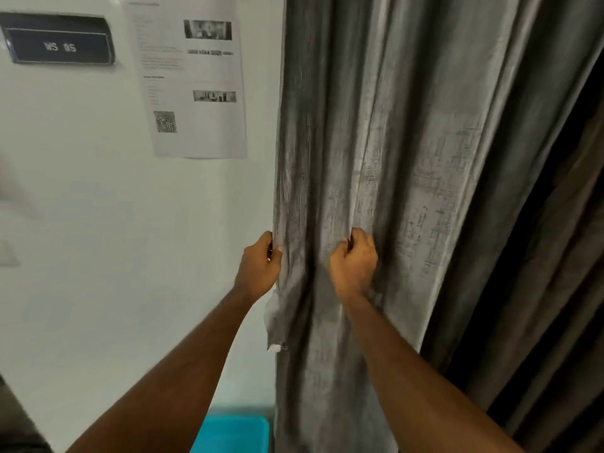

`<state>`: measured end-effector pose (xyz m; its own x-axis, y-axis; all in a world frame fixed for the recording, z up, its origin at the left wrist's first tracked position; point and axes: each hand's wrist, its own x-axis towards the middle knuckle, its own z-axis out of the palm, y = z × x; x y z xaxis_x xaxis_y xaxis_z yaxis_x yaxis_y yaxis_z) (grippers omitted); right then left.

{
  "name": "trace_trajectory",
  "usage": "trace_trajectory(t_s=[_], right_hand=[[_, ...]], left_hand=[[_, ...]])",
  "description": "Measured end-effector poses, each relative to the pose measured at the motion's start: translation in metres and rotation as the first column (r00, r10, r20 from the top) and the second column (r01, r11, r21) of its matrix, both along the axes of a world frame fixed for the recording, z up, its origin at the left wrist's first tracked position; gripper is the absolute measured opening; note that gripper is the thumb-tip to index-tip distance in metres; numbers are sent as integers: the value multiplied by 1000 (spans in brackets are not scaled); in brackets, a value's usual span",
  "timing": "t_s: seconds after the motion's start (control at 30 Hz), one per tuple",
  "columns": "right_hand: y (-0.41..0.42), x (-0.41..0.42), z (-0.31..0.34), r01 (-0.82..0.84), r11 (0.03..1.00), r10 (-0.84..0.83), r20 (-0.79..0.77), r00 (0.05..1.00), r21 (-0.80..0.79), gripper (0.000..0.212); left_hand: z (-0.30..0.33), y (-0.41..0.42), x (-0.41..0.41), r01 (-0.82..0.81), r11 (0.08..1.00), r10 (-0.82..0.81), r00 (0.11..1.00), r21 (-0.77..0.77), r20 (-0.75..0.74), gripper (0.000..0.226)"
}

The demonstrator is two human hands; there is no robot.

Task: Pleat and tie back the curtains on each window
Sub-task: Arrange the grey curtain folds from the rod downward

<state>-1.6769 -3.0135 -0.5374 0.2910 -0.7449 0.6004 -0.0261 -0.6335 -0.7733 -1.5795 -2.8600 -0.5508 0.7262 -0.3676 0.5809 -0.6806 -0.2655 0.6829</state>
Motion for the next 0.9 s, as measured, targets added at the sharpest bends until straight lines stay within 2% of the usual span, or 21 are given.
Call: trace_trajectory(t_s=[0.1, 0.17, 0.3, 0.43, 0.6, 0.67, 0.77, 0.9], right_hand=[[-1, -4, -4, -37, 999, 36, 45, 998, 8, 5], [-3, -6, -13, -71, 997, 72, 31, 997, -16, 10], [-5, -9, -39, -84, 995, 84, -17, 996, -51, 11], [3, -11, -50, -27, 993, 29, 12, 1000, -111, 4], [11, -9, -49, -51, 992, 44, -69, 997, -112, 8], [9, -2, -34, -86, 991, 77, -87, 993, -99, 11], [9, 13, 20, -152, 982, 155, 17, 988, -109, 24], [7, 29, 128, -131, 950, 188, 182, 965, -285, 29]], left_hand=[[-11, 1, -6, 38, 999, -38, 999, 5, -12, 23], [-20, 1, -5, 41, 999, -41, 998, -3, -41, 20], [-31, -1, 2, 11, 1000, -13, 996, -20, -84, 30], [-32, -9, 2, 40, 999, -41, 998, -12, -47, 33], [-20, -15, 5, 60, 998, -60, 998, -17, -10, 32], [4, -19, 11, 33, 998, -31, 999, -58, 22, 29], [67, -30, 22, 24, 992, -10, 993, -121, 115, 34], [188, -41, 33, 57, 972, 11, 959, -229, 285, 29]])
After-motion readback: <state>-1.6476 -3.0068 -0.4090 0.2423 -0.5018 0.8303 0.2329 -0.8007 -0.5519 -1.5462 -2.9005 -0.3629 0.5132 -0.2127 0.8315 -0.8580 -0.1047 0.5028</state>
